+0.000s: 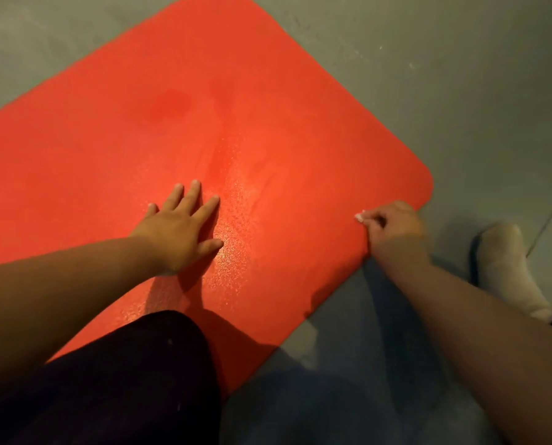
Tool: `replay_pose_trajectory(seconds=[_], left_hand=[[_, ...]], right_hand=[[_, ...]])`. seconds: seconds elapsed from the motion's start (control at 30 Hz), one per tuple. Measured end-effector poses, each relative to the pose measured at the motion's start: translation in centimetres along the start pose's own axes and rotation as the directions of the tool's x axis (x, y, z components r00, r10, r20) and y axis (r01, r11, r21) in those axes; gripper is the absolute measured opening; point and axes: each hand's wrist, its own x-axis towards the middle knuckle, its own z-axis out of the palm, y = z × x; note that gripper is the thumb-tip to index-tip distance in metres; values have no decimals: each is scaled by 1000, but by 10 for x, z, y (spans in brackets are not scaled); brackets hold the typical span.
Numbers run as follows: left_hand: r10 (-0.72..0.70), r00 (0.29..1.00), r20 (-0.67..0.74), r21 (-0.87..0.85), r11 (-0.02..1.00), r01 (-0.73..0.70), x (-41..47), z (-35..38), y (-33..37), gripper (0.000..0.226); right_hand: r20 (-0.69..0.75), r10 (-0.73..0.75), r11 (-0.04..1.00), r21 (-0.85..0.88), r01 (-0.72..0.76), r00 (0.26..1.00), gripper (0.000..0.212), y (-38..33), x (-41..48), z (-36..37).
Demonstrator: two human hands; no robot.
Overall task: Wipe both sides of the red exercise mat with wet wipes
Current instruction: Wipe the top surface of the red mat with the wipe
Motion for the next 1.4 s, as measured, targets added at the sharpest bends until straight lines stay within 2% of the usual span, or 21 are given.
replay_pose_trajectory(seconds=[0.1, 0.2, 0.27, 0.33, 0.43, 0.5, 0.57, 0.67, 0.73, 0.77, 0.8, 0.87, 0.9, 0.97, 1.03, 1.1, 1.17, 1.27, 1.3, 1.33, 1.4], left_hand=[[23, 999, 37, 35, 999, -24, 0, -4, -6, 84], [3, 999, 40, 30, 1000, -5, 0, -5, -1, 84], [-15, 999, 29, 29, 999, 14, 0, -2, 3, 84], [-11, 1000, 12, 29, 1000, 10, 1, 2, 2, 84], [22, 1000, 10, -6, 1000, -22, 0, -1, -6, 82], [39, 999, 12, -19, 999, -39, 0, -3, -11, 79], [35, 999, -7, -20, 999, -35, 1, -4, -11, 75], [-2, 997, -75, -37, 999, 0, 0, -2, -7, 73], [-13, 993, -114, -53, 999, 7, -1, -3, -6, 75], [-16, 991, -132, -64, 998, 8, -1, -4, -7, 79], [-25, 988, -154, -70, 997, 14, -1, -4, -10, 83], [-42, 980, -196, -69, 997, 29, 1, -5, -18, 90], [-43, 978, -202, -81, 996, 27, 3, -6, -22, 93], [-31, 978, -208, -126, 992, 4, 9, -9, -29, 96], [-18, 974, -228, -176, 984, -23, 17, -14, -34, 94], [-57, 970, -236, -271, 962, -10, 20, -19, -36, 93], [-94, 962, -255, -328, 945, 5, 24, -19, -38, 106], [-174, 952, -251, -378, 923, 69, 29, -13, -40, 119], [-193, 956, -222, -398, 913, 92, 29, -10, -42, 120], [-192, 960, -204, -397, 912, 98, 28, -8, -43, 121], [-169, 964, -205, -382, 921, 80, 27, -6, -48, 120]], right_hand=[[37, 95, 995, -30, -94, 995, 6, -4, -7, 3], [146, -125, 991, -21, 129, 981, 9, -28, -70, 22], [305, -317, 947, 49, 317, 898, 6, -35, -105, 27], [368, -361, 931, 93, 352, 857, 16, -28, -92, 21], [132, -43, 998, -41, 49, 990, 13, -2, -30, 4], [-27, 247, 967, -54, -249, 969, 12, 16, 5, -11], [-47, 308, 950, -43, -310, 950, 12, 6, 1, -5], [217, -71, 998, 18, 68, 974, 11, -53, -60, 27], [382, -398, 916, 118, 383, 834, 15, -74, -93, 42], [405, -471, 879, 149, 452, 783, 16, -71, -85, 42], [392, -465, 883, 136, 450, 793, 17, -62, -65, 40], [241, -309, 948, 0, 319, 920, 12, -43, -8, 29], [117, -173, 979, -84, 184, 978, 9, -30, 21, 20], [-29, 76, 991, -112, -78, 997, 8, -17, 58, 4], [-10, 109, 986, -126, -110, 994, 11, -29, 49, 15], [131, -22, 997, -67, 31, 991, 11, -66, 6, 36], [335, -261, 965, 68, 253, 905, 4, -100, -42, 53], [512, -543, 829, 200, 523, 665, 11, -105, -39, 59], [500, -536, 830, 166, 532, 680, 12, -98, -20, 57], [446, -467, 872, 93, 480, 763, 14, -91, 3, 52], [216, -158, 985, -39, 170, 964, 11, -74, 56, 36]])
